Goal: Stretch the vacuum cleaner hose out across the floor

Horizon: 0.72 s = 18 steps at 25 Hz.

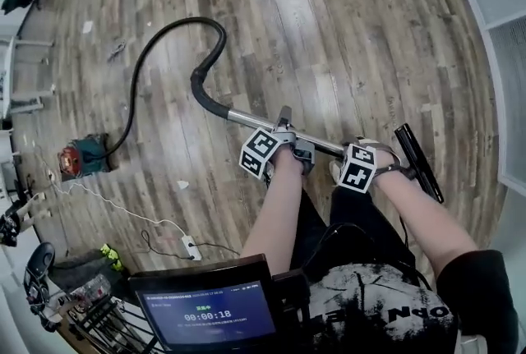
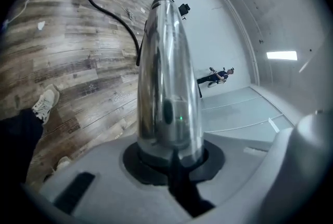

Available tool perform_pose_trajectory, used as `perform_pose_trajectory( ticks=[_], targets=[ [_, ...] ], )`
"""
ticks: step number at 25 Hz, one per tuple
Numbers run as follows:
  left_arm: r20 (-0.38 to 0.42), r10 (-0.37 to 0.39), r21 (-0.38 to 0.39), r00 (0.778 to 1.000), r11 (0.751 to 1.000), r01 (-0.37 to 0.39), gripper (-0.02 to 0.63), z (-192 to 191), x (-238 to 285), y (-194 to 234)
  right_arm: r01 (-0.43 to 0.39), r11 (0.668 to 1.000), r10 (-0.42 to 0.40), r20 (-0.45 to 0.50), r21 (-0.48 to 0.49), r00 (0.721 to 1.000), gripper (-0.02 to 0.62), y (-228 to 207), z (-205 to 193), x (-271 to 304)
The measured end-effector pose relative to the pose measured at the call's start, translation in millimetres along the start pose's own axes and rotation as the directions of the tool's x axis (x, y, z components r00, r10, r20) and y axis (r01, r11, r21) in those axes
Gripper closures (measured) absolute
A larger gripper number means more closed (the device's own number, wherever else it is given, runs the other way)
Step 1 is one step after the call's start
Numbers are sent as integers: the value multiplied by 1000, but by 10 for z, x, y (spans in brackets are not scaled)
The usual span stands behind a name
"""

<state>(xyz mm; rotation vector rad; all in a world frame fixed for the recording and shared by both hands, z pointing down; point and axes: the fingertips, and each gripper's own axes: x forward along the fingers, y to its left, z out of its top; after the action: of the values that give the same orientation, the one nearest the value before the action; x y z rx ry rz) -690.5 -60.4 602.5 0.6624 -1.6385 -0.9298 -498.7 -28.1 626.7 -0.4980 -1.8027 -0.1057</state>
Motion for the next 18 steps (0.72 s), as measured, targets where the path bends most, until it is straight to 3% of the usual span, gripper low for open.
perform_pose_trajectory(
  ticks=[4,7,10,14,18],
  targets=[
    [24,32,-41,999,999,-31,565,-204,-463,-295,83,996,-84,-20,-32,996,449,218,-94,-559],
    [4,0,-17,1000,1000,1,564,-277,-629,-543,101,994,-102,-12,-37,995,465,336,-101,-795],
    [-44,-33,28,998,999,34,555,-248,-746,-684,87,996,-87,3,21,996,466,500,5,-905],
    [-124,-184,162,975,966,203,517,-183,-825,-967,48,993,-52,31,110,998,468,663,160,-991],
    [-175,-346,102,922,925,366,539,-184,-952,-1144,24,987,-32,52,159,998,466,822,234,-1041]
  ],
)
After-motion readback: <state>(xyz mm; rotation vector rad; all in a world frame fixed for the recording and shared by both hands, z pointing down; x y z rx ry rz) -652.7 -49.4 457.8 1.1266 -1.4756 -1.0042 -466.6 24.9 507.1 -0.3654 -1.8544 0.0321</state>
